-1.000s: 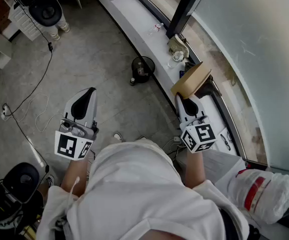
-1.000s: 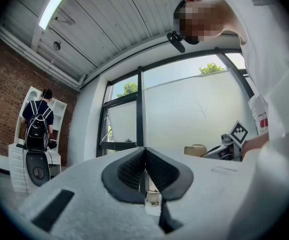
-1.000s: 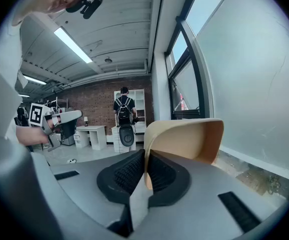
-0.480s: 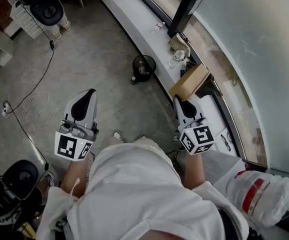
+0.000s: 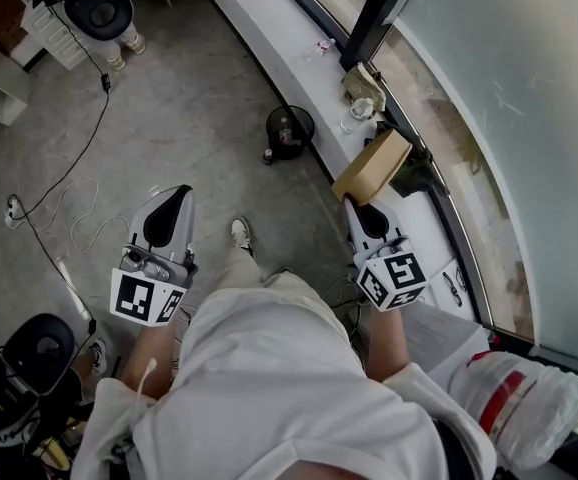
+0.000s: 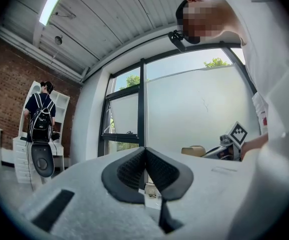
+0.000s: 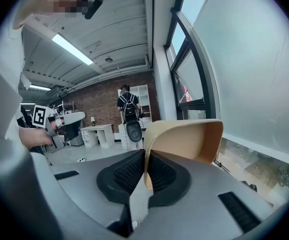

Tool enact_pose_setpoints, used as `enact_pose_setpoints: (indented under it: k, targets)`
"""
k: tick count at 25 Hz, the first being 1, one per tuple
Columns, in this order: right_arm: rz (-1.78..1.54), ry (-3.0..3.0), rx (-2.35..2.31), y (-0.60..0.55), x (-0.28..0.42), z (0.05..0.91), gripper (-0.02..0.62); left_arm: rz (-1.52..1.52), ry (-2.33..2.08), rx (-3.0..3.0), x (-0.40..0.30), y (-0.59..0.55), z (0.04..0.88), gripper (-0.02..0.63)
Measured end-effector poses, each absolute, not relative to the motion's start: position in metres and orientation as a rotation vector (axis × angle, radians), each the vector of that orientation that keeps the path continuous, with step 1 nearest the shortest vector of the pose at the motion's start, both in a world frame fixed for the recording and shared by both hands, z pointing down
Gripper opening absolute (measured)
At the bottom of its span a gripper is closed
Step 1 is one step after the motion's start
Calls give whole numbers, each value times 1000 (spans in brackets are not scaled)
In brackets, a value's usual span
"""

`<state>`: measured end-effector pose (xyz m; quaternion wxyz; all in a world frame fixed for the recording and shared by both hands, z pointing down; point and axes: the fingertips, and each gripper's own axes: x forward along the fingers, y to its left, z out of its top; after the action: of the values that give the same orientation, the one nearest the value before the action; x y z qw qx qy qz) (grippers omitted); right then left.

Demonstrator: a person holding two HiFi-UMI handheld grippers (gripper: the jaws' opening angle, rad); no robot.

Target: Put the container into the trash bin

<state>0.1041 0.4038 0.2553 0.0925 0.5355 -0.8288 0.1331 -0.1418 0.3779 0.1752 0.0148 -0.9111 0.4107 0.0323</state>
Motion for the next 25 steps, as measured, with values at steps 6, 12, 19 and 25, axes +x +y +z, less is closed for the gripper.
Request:
enact_pose_setpoints:
  k: [6, 12, 19, 25]
  targets:
    - [463, -2408, 1571, 350, 111, 282, 18, 143, 1249, -2900, -123, 311, 196, 17]
    - [458, -2315, 1566, 245, 107, 289, 18, 193, 1206, -2997, -121, 193, 216, 17]
    - [445, -2214, 1601, 156, 105, 284, 20, 187, 1009, -3120, -96, 81, 223, 17]
    - [434, -2197, 1607, 118, 115, 281, 20, 160, 936, -3166, -72, 44, 226, 17]
